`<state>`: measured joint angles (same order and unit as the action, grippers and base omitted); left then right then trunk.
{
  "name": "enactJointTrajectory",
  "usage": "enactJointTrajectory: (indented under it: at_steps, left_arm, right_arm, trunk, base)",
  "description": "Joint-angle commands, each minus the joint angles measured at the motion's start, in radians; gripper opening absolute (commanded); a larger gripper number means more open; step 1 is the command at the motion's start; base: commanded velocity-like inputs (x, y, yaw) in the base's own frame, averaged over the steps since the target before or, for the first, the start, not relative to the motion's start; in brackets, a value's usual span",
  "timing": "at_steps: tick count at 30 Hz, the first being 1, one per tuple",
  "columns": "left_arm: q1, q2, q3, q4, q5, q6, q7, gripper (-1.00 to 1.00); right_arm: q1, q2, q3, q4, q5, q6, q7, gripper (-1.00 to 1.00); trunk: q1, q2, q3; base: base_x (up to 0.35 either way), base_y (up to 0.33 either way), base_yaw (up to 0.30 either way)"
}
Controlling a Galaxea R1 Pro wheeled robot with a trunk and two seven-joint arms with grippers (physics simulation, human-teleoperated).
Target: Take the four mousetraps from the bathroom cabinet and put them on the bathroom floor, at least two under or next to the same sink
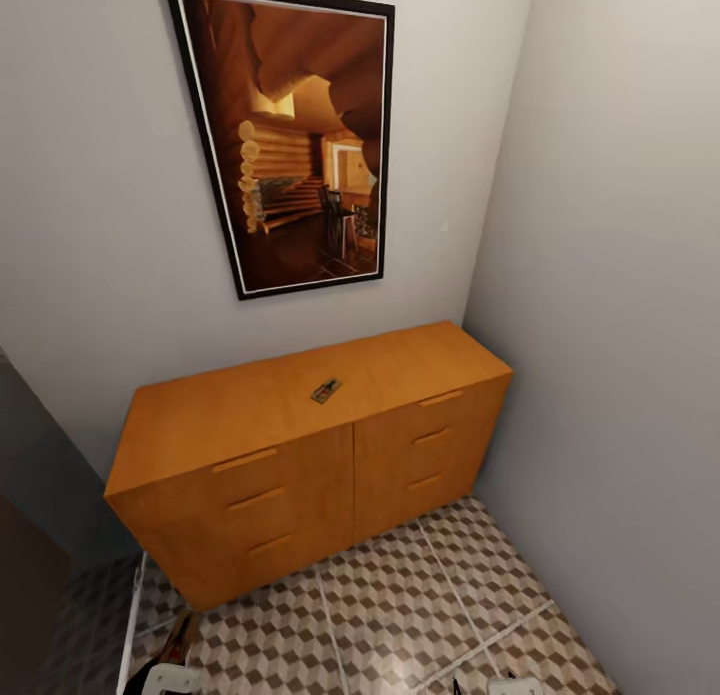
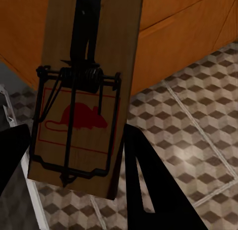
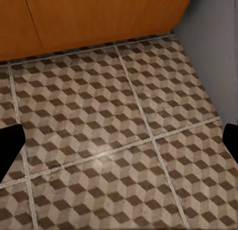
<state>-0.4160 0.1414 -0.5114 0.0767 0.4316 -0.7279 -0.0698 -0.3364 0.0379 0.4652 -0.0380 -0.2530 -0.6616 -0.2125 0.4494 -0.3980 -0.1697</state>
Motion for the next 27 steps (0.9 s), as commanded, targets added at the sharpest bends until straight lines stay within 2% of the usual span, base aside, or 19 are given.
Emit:
enactJointTrajectory:
  at_steps: [1,9,11,12,13,16,21,24,27]
  left_arm:
    - [-0.001,0.0,-0.006,0.003,0.01,-0.005,-0.007,-1.0]
    - [-0.001,-0.001,-0.006,0.003,0.01,0.01,-0.005,-1.0]
    - [-0.001,-0.001,-0.006,0.003,0.01,0.089,-0.004,-1.0]
    - [-0.001,-0.002,-0.005,0.003,0.011,0.199,-0.003,-1.0]
    - [-0.001,-0.005,-0.005,0.004,0.011,0.248,-0.003,-1.0]
    - [0.013,-0.014,-0.004,0.005,0.012,0.301,-0.002,-1.0]
    - [0.037,-0.015,-0.004,0.005,0.012,0.337,0.021,-1.0]
    - [0.04,-0.016,-0.004,0.005,0.012,0.433,0.033,-1.0]
    - [0.045,-0.014,-0.004,0.005,0.012,0.561,0.036,-1.0]
  right_arm:
    - [-0.001,0.0,0.009,0.001,-0.006,-0.003,-0.005,1.0]
    - [-0.001,0.0,0.008,0.001,-0.005,-0.003,-0.005,1.0]
    - [-0.001,0.0,0.008,0.001,-0.005,-0.003,-0.005,1.0]
    - [-0.001,0.0,0.007,0.001,-0.006,-0.002,-0.005,1.0]
    - [-0.001,-0.001,0.007,0.001,-0.006,-0.001,-0.005,1.0]
    - [-0.001,-0.001,0.007,0.001,-0.006,-0.001,-0.005,1.0]
    - [-0.001,-0.001,0.007,0.001,-0.006,-0.001,-0.005,1.0]
    - [-0.001,-0.001,0.007,0.001,-0.006,-0.001,-0.005,1.0]
    - [-0.001,-0.001,0.007,0.001,-0.006,-0.001,-0.005,1.0]
  trunk:
    - [0.001,-0.002,-0.002]
    - [0.001,-0.002,-0.002]
    - [0.001,-0.002,-0.002]
    - [0.001,-0.002,-0.002]
    - [0.001,-0.002,-0.002]
    - [0.001,-0.002,-0.002]
    - [0.001,-0.002,-0.002]
    - [0.001,-0.002,-0.002]
    - [0.001,-0.002,-0.002]
  base:
    - [0.001,0.058,-0.219]
    - [0.0,0.011,-0.088]
    - [0.0,0.001,-0.007]
    - [0.0,0.0,-0.002]
    - [0.0,0.0,0.0]
    - [0.0,0.0,0.0]
    - [0.0,0.0,0.0]
    - [0.0,0.0,0.0]
    - [0.0,0.0,0.0]
